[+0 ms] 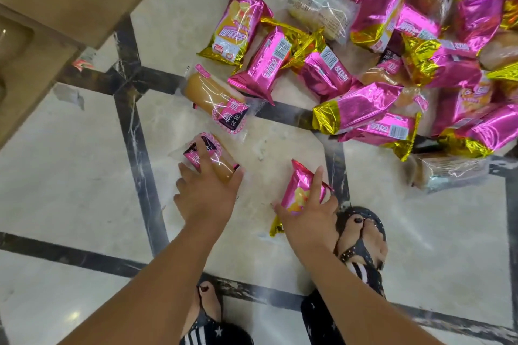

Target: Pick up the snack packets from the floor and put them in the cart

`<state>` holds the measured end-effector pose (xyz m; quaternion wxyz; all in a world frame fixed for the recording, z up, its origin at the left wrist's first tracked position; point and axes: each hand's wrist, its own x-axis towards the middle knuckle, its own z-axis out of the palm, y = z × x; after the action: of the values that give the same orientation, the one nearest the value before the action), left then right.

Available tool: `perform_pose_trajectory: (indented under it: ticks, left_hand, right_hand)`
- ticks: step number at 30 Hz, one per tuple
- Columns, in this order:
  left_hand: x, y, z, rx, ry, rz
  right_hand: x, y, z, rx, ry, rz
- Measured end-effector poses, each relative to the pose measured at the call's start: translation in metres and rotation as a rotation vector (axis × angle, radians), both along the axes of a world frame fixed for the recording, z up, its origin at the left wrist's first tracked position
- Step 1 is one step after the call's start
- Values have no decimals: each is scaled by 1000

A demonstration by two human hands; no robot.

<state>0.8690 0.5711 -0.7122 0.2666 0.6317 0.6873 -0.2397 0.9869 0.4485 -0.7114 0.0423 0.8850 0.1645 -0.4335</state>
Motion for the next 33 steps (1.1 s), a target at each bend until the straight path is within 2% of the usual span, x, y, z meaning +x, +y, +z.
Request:
perform_pose_trajectory:
  ticks: [3,6,8,10,16,21,28,33]
  left_hand:
    - [8,2,-13,132,-73,144]
    - [9,9,-18,119,-187,400]
    - [3,13,-9,119,-260,500]
    - [-5,16,11,158,-276,470]
    - [-42,30,103,229,-191,167]
    - [-62,67,206,202,-295,220]
    - [-98,87,361,210,-290,223]
    - [-133,59,464,243,-280,416]
  right_hand:
    - [-13,-4,-11,144,0,-104]
    - [-12,-6,-9,201,2,-94]
    - [-5,-6,1,192,19,-57]
    - [6,-1,19,176,22,20]
    - [37,28,91,152,1,115]
    - [44,78,195,229,-52,147]
    - [22,154,373,359,-101,405]
    - [-18,160,489,395,-80,448]
